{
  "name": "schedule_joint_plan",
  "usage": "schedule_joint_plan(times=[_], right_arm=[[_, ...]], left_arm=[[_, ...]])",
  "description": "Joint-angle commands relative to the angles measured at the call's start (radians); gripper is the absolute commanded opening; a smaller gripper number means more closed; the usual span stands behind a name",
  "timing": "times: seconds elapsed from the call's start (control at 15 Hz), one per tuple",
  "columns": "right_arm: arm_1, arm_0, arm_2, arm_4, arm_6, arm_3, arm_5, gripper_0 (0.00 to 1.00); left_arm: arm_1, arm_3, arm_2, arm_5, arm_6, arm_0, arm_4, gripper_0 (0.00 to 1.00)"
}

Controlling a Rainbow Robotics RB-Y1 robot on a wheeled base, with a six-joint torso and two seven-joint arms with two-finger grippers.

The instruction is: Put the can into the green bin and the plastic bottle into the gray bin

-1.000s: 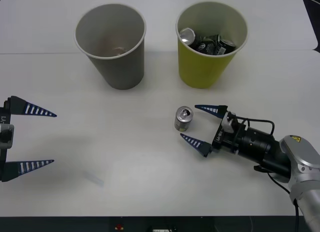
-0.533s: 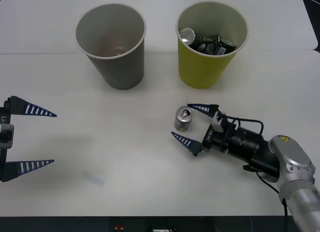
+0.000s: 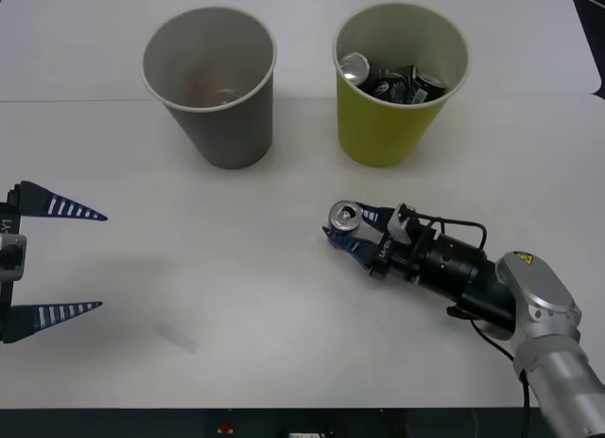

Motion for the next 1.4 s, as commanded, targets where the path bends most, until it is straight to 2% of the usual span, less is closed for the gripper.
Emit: schedule_joint_plan(times=[0.07, 0.4, 0.47, 0.67, 1.0, 1.4], right_arm=[[-0.001, 0.0, -0.008, 0.0, 0.002, 0.001, -0.011, 0.0], [-0.024, 0.001, -0.008, 0.002, -0.025, -0.022, -0.014, 0.0], [-0.037, 0.001, -0.003, 0.022, -0.072, -0.047, -0.019, 0.0], [-0.095, 0.04, -0.005, 0.109, -0.242, -0.203, -0.024, 0.0], [-0.164, 0.161, -0.028, 0.282, -0.575, -0.549, -0.008, 0.0], [-0.173, 0.281, -0.088, 0.51, -0.859, -0.858, -0.021, 0.0]], left_arm=[[0.0, 0.0, 0.0, 0.0, 0.0, 0.0, 0.0, 1.0], [0.0, 0.0, 0.0, 0.0, 0.0, 0.0, 0.0, 1.0], [0.0, 0.0, 0.0, 0.0, 0.0, 0.0, 0.0, 1.0], [0.0, 0.0, 0.0, 0.0, 0.0, 0.0, 0.0, 1.0], [0.0, 0.0, 0.0, 0.0, 0.0, 0.0, 0.0, 1.0], [0.0, 0.0, 0.0, 0.0, 0.0, 0.0, 0.0, 1.0]])
